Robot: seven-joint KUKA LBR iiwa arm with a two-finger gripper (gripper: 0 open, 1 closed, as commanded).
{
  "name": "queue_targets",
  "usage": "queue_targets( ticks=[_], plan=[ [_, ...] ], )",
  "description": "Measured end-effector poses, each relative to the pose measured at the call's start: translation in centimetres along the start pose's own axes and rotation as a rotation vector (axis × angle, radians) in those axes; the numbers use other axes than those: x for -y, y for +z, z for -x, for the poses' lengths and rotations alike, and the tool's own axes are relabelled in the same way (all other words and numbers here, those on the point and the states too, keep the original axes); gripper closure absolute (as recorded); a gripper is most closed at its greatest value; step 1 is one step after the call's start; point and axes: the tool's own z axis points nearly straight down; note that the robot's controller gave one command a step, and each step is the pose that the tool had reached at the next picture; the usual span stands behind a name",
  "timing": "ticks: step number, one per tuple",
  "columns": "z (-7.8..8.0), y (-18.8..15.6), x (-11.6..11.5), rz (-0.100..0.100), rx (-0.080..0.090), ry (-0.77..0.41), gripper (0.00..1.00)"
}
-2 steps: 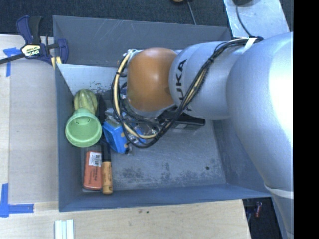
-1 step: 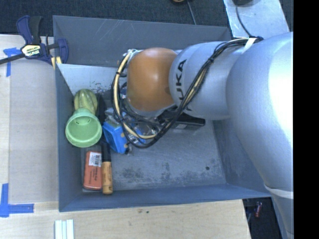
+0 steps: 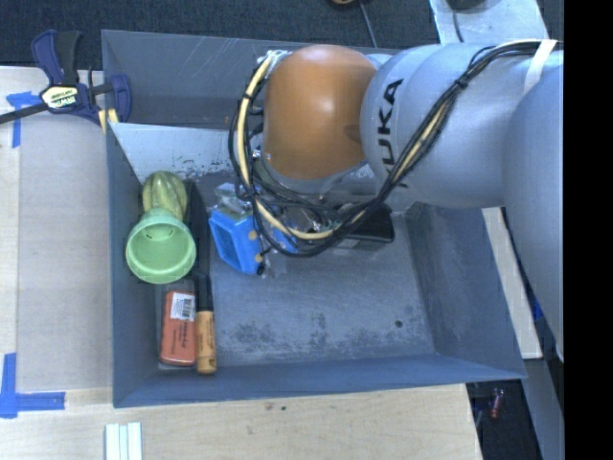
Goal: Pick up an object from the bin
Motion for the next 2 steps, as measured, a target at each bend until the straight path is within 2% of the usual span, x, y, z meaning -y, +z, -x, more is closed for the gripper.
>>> queue_targets(
  ticks=[1,2],
  plan=[
    [-1.0,-4.6,-1.4,0.0,0.004,-0.021,1.0],
    [1.0,-1.2,-0.5,-0.001,0.005,0.01,1.0]
  ],
)
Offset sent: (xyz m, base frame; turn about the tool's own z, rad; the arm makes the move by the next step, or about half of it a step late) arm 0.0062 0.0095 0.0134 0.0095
